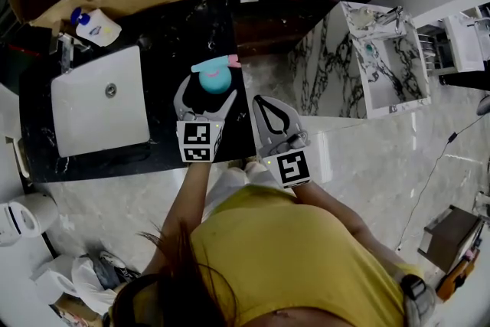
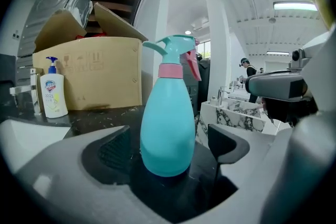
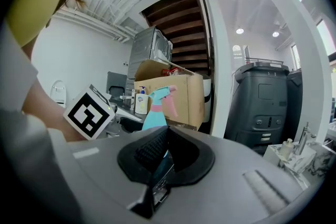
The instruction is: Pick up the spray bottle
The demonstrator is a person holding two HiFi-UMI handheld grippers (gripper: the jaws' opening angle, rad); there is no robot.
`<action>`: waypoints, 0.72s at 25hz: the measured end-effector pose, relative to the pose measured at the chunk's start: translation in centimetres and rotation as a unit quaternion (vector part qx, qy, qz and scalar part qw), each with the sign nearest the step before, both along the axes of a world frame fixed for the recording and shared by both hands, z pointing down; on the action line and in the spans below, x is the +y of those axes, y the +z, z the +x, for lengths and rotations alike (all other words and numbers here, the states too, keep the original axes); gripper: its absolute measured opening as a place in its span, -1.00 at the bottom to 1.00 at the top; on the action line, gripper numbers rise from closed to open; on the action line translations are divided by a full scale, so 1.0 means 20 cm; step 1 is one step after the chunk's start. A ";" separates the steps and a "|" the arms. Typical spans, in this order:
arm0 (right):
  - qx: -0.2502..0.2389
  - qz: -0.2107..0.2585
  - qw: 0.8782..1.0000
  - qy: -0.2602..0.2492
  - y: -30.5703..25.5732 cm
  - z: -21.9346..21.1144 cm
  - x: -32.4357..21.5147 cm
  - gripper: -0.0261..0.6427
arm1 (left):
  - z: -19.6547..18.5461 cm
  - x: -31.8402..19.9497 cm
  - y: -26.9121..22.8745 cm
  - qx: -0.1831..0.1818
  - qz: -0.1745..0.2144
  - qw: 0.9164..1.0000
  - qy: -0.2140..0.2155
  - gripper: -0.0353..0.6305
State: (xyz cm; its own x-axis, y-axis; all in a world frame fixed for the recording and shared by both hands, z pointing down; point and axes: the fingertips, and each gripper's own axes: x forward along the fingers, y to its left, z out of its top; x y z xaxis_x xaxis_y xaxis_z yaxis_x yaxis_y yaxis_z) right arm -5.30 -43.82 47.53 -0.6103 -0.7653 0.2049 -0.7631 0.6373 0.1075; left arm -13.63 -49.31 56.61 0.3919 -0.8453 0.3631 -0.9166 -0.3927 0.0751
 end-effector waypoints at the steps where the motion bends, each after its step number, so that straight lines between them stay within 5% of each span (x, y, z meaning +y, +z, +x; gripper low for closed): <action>1: 0.001 -0.001 1.000 0.000 0.00 0.00 -0.01 -0.92 | 0.01 -0.02 0.00 0.003 -0.001 1.000 0.001 0.50; 11: 0.012 -0.005 1.000 0.002 0.03 -0.01 -0.05 -0.92 | 0.06 -0.15 0.05 -0.009 -0.009 1.000 0.022 0.49; 13: 0.012 -0.007 1.000 0.004 0.04 -0.01 -0.05 -0.91 | 0.05 -0.15 0.05 -0.013 -0.012 1.000 0.022 0.34; 18: 0.011 -0.006 1.000 0.008 0.03 0.01 -0.04 -0.92 | 0.06 -0.16 0.04 -0.018 0.000 1.000 0.024 0.32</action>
